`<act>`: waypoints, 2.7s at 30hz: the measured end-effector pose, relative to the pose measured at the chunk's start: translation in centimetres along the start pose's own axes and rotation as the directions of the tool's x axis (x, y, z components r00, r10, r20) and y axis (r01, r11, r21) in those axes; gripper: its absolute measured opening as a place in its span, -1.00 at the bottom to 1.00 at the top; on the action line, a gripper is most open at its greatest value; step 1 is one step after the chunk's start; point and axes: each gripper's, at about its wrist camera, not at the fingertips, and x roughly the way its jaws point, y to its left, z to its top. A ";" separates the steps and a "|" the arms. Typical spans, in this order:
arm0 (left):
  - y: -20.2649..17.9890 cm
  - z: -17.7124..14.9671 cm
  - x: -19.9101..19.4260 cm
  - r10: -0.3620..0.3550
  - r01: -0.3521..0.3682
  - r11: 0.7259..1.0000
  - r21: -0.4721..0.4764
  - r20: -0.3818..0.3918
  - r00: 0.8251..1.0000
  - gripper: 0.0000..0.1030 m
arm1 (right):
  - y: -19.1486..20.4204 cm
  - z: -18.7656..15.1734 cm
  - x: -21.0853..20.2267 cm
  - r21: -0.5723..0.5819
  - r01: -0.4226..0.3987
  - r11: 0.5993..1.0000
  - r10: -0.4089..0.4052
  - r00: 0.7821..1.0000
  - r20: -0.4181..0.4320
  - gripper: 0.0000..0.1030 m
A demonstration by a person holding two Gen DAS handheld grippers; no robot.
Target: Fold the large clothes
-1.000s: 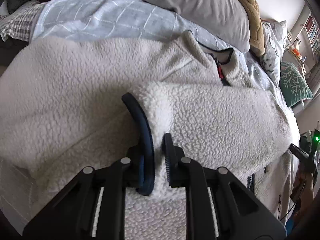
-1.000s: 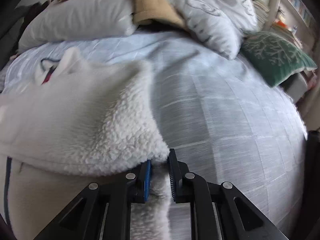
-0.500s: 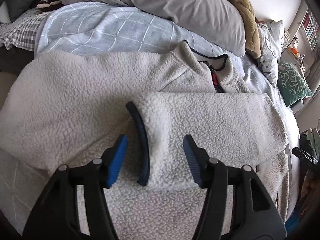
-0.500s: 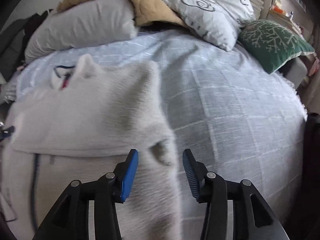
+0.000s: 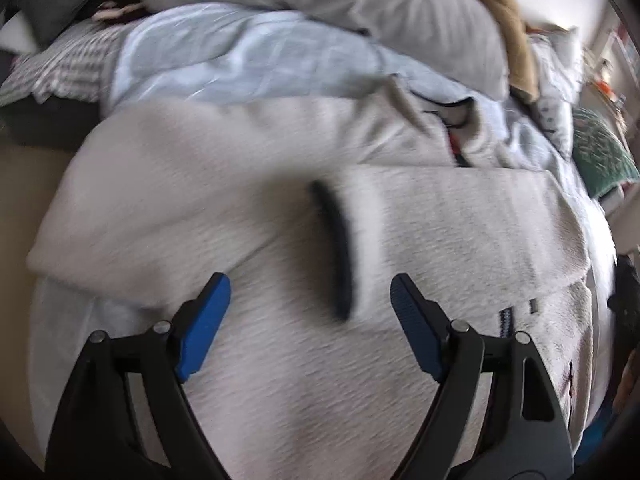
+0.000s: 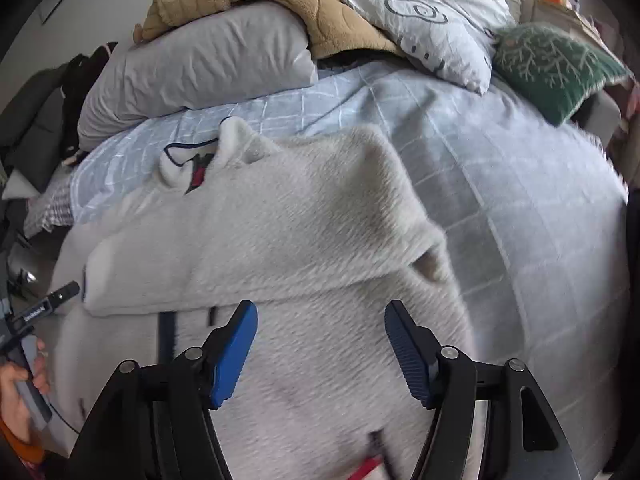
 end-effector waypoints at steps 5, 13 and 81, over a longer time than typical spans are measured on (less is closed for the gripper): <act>4.1 -0.3 -1.2 0.018 -0.021 0.996 -0.091 -0.040 0.999 0.60 | 1.1 -1.3 0.6 0.031 0.007 0.999 -0.004 0.997 -0.072 0.42; 11.4 -0.4 -3.0 0.029 -0.039 0.969 -0.244 -0.044 0.999 0.62 | 3.3 -1.4 1.2 -0.002 0.028 1.000 -0.028 0.996 -0.089 0.45; -1.7 -0.6 -3.3 -0.344 0.345 0.929 0.136 -0.031 0.938 0.40 | 4.6 -1.7 2.7 -0.052 0.020 0.998 -0.027 0.991 -0.130 0.51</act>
